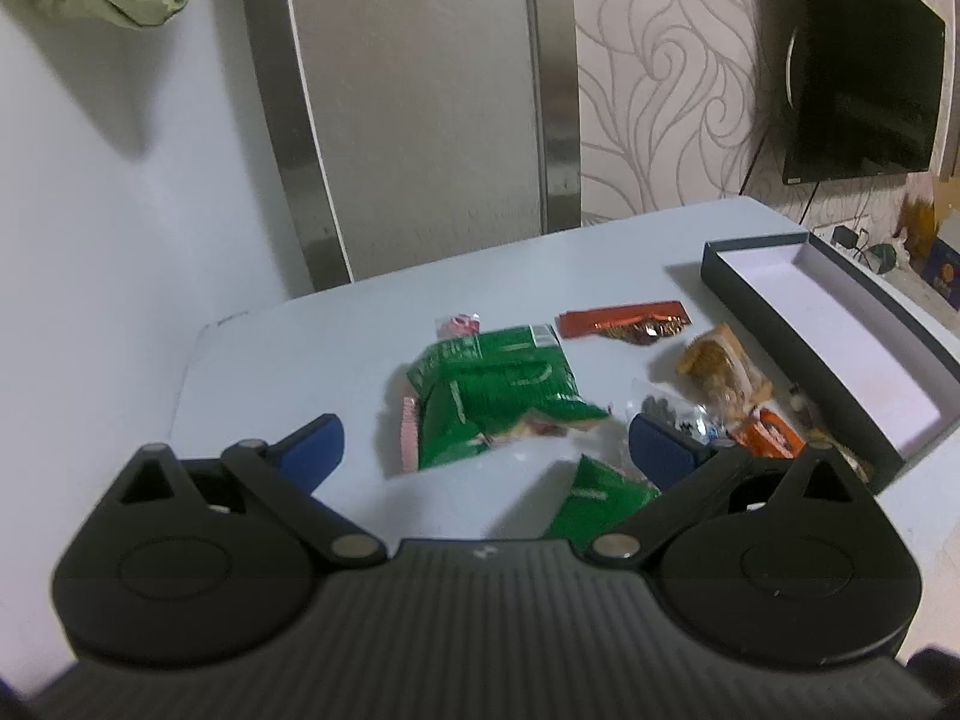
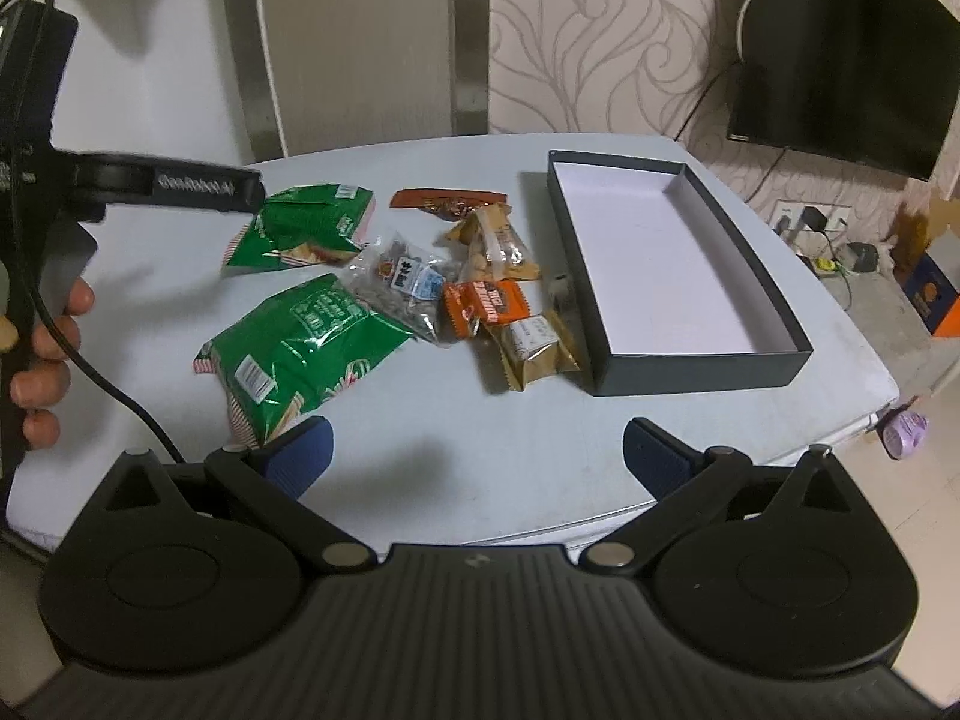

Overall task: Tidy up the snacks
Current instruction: 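Move both tools toward the snack pile beside the black box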

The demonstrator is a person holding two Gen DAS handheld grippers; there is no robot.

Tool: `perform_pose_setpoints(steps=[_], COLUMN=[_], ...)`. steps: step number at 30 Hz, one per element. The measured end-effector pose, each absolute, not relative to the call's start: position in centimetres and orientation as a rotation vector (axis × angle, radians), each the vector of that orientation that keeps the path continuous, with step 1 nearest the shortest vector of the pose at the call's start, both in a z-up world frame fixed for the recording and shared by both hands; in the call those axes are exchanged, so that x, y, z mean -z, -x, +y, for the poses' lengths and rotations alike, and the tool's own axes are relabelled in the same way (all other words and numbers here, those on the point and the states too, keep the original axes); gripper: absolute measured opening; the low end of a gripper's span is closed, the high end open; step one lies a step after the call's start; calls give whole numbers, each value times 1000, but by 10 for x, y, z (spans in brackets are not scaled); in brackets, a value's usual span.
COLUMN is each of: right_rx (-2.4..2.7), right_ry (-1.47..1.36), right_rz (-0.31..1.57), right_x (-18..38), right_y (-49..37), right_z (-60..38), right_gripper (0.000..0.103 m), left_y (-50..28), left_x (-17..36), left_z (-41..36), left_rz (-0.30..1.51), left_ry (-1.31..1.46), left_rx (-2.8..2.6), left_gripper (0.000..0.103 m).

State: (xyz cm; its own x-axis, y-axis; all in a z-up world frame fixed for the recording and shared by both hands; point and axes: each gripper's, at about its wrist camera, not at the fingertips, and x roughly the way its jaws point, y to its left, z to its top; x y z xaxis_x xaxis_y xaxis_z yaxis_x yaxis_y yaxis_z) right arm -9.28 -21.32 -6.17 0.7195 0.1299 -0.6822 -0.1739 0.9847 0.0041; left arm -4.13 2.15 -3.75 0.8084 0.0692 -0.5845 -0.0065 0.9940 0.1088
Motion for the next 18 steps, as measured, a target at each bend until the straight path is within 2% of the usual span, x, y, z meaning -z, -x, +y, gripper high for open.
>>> perform_pose_setpoints(steps=[18], right_rx=[-259], right_ry=[122], right_rz=[665], right_x=[45], right_y=[84], right_z=[-246], right_gripper=[103], left_y=[52], left_x=[47], left_z=[2], left_rz=[635], left_ry=[-54], left_rx=[-65], left_gripper=[103])
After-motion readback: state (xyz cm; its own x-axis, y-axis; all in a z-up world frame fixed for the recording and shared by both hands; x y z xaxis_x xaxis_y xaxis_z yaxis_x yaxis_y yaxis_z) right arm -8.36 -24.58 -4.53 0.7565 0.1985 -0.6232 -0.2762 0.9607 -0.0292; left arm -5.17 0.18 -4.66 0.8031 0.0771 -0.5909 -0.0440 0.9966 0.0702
